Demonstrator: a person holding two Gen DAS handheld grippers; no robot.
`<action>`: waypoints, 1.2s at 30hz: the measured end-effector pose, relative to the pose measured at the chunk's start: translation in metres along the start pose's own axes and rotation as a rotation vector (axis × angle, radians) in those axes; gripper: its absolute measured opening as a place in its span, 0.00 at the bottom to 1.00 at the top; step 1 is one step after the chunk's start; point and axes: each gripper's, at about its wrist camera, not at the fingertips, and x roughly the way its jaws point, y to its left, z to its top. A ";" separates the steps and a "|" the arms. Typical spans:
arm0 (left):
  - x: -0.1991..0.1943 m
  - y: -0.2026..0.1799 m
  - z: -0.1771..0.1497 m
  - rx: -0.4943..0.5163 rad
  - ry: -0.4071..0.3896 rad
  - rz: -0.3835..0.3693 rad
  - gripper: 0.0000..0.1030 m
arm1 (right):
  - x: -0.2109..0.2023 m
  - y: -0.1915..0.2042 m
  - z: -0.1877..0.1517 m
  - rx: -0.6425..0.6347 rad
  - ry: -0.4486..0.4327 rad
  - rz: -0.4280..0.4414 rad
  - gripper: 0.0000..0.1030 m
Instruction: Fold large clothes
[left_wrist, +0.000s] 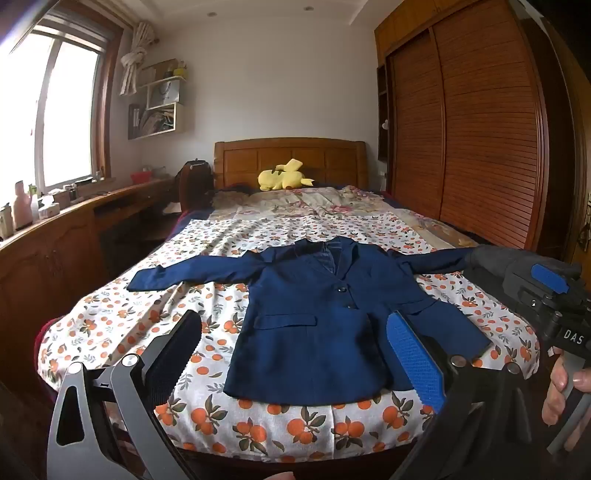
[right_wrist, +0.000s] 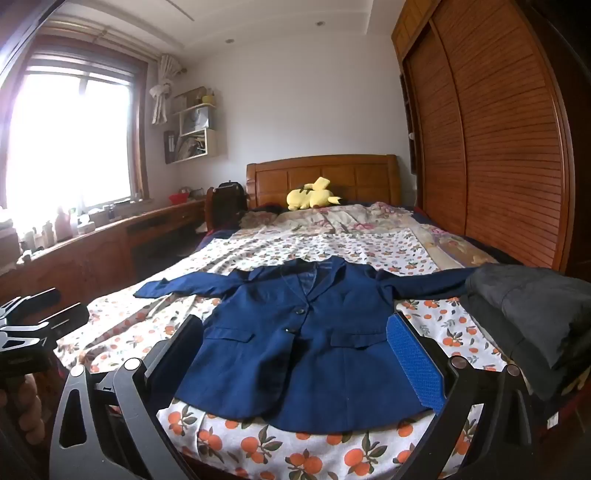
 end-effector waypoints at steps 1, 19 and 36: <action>0.000 0.000 0.000 0.000 0.000 0.000 0.98 | 0.000 0.000 0.000 0.000 0.001 0.000 0.93; -0.004 -0.002 0.006 0.006 -0.011 0.002 0.98 | -0.002 0.000 0.001 0.000 0.001 -0.001 0.93; -0.009 -0.006 0.008 0.009 -0.020 0.006 0.98 | -0.001 0.000 0.001 -0.001 0.000 0.002 0.93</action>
